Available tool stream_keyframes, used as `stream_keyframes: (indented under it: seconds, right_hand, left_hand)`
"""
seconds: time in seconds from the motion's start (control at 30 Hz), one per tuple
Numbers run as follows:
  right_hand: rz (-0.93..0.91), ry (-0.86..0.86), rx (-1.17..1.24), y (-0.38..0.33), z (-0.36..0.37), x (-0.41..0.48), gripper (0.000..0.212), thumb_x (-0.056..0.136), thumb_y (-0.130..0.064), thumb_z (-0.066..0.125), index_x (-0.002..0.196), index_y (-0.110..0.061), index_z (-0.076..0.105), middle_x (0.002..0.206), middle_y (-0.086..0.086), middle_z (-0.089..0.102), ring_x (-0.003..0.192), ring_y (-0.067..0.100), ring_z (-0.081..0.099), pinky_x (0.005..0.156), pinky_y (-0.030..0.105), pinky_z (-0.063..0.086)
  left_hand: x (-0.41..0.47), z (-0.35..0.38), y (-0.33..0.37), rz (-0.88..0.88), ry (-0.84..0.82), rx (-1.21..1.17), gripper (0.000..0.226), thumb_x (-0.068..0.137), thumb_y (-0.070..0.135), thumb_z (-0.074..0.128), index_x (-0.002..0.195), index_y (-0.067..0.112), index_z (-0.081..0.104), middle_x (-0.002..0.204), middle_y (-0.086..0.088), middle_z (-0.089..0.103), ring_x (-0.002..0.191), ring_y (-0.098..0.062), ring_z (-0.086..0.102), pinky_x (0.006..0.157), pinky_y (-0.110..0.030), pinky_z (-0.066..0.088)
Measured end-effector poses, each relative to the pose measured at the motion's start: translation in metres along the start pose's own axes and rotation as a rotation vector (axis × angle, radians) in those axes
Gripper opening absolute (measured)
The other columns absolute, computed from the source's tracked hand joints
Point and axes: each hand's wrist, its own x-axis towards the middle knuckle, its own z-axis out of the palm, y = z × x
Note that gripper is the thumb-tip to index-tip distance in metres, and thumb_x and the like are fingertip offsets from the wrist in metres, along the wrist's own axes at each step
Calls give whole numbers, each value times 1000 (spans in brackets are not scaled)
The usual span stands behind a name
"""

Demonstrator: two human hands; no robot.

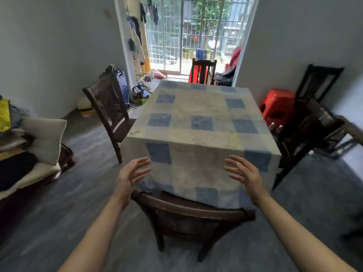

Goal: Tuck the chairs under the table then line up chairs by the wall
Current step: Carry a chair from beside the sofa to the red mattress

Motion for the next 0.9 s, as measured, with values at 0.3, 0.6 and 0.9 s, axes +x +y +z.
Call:
stream_keyframes:
  seconds: [0.3,0.6,0.9]
  right_hand:
    - [134,187,-137,51,-48,-41,29,104,-10,52,128,-5,67,127,13,72,120,30,67,105,52,47]
    - [181,277,67,108,-23,-60,23,99,-2,55,113,-2,74,108,16,79,108,29,73,96,30,54]
    - [174,369,-14,118,-13,-53,35,84,16,58,115,5,72,117,21,74,109,28,67,90,19,52]
  left_hand:
    - [14,-16,-61,-20,-107,186,28,104,3,46,109,-4,73,111,-22,76,107,-34,72,84,-18,54]
    - [18,-36,-93,-27,-115,196,22,98,1,54,107,1,74,104,-9,81,104,-21,74,88,-24,53]
    - [31,-40,-113,-48,-146,178,24,93,-1,56,88,-4,79,110,-10,80,110,-23,71,97,-39,45]
